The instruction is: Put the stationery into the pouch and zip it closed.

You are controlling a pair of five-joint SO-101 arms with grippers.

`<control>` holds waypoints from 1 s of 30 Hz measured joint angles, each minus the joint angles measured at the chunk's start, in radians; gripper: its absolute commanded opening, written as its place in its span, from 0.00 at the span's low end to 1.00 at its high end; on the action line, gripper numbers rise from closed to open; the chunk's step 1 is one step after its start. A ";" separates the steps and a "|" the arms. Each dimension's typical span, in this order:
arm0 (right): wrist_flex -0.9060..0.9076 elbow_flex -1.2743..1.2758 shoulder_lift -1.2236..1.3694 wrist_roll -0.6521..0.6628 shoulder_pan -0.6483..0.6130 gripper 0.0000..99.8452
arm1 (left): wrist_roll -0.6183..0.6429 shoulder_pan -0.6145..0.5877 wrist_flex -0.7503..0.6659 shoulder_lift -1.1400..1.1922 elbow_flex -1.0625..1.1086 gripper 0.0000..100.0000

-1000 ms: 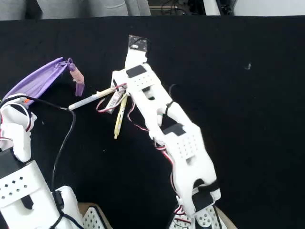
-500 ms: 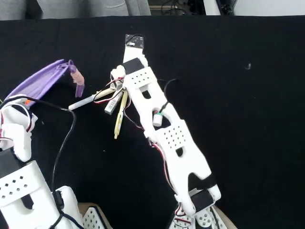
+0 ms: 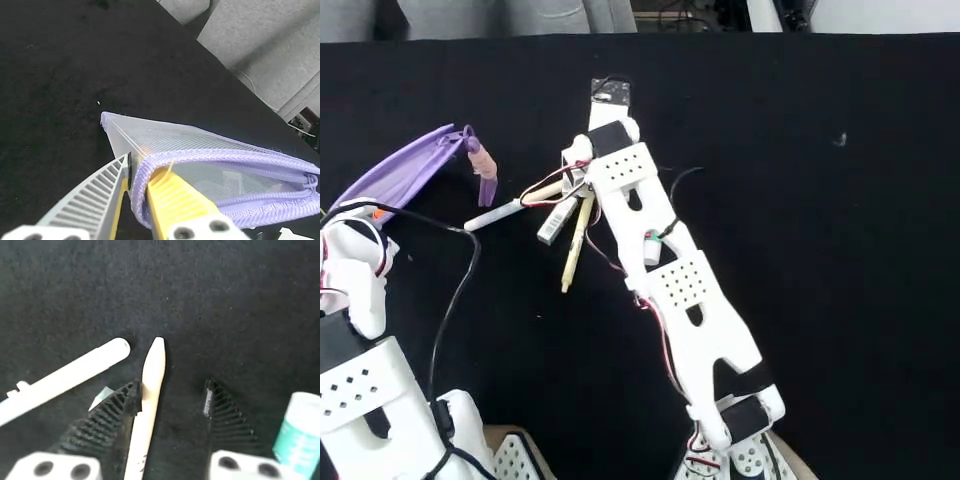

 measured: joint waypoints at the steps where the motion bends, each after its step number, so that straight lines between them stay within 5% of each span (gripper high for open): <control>1: 0.003 0.000 0.000 0.015 0.000 0.10 | 0.000 0.000 0.000 0.000 0.000 0.03; 8: 0.009 0.000 0.000 0.083 0.011 0.04 | 0.000 0.000 0.000 0.000 0.000 0.03; 15: 0.009 0.005 0.000 0.160 -0.008 0.20 | 0.000 0.000 0.000 0.000 0.000 0.03; 23: 0.048 0.020 -0.002 0.201 -0.015 0.20 | 0.000 0.000 0.000 0.000 0.000 0.03; 30: 0.048 0.114 -0.052 0.227 -0.011 0.06 | 0.000 0.000 0.000 0.000 0.000 0.03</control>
